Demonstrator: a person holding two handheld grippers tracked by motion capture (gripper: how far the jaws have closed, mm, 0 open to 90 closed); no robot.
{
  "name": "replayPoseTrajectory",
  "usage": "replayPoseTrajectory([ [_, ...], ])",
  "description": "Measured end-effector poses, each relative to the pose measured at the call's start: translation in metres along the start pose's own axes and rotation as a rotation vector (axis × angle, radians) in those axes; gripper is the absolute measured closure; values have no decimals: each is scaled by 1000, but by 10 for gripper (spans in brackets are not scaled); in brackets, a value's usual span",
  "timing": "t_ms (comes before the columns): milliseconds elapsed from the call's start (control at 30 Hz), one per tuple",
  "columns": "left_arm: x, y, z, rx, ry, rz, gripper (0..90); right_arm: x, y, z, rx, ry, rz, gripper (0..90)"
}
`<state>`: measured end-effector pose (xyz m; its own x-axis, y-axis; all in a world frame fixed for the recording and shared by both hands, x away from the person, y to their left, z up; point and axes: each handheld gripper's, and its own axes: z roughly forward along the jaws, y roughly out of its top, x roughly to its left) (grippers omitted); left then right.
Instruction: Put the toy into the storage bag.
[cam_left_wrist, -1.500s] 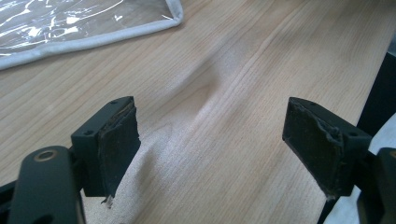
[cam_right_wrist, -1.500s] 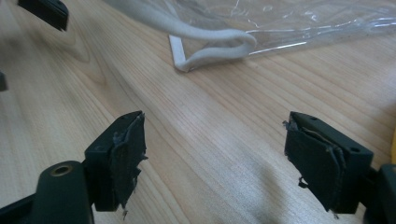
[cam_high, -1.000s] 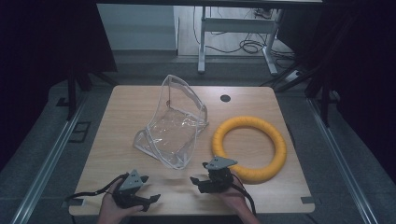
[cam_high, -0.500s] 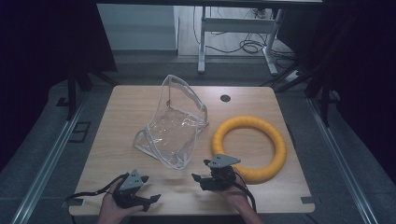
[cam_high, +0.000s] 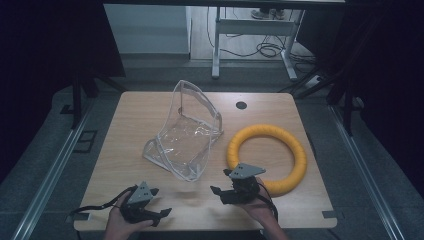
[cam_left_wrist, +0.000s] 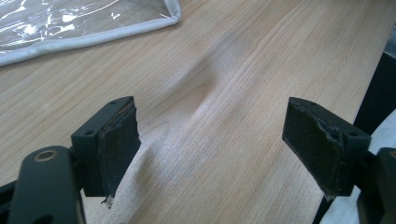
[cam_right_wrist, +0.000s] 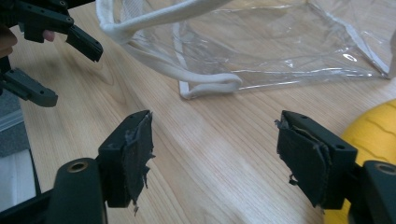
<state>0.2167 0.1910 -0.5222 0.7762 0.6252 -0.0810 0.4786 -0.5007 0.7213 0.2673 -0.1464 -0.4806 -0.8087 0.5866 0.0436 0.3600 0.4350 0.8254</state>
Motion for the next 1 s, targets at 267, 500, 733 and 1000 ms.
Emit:
replayPoseTrajectory([
  [267, 0, 0, 0, 1, -1, 0, 185, -8, 1, -11, -15, -3, 25, 272],
  [500, 1, 1, 0, 0, -3, -6, 185, -10, 7, -22, -52, -26, 23, 272],
  [733, 2, 2, -1, -1, 1, -8, 185, -19, 7, -30, -58, -30, -12, 281],
  [1000, 2, 2, -2, -6, -1, -10, 185, -32, 12, -45, 12, -26, -3, 282],
])
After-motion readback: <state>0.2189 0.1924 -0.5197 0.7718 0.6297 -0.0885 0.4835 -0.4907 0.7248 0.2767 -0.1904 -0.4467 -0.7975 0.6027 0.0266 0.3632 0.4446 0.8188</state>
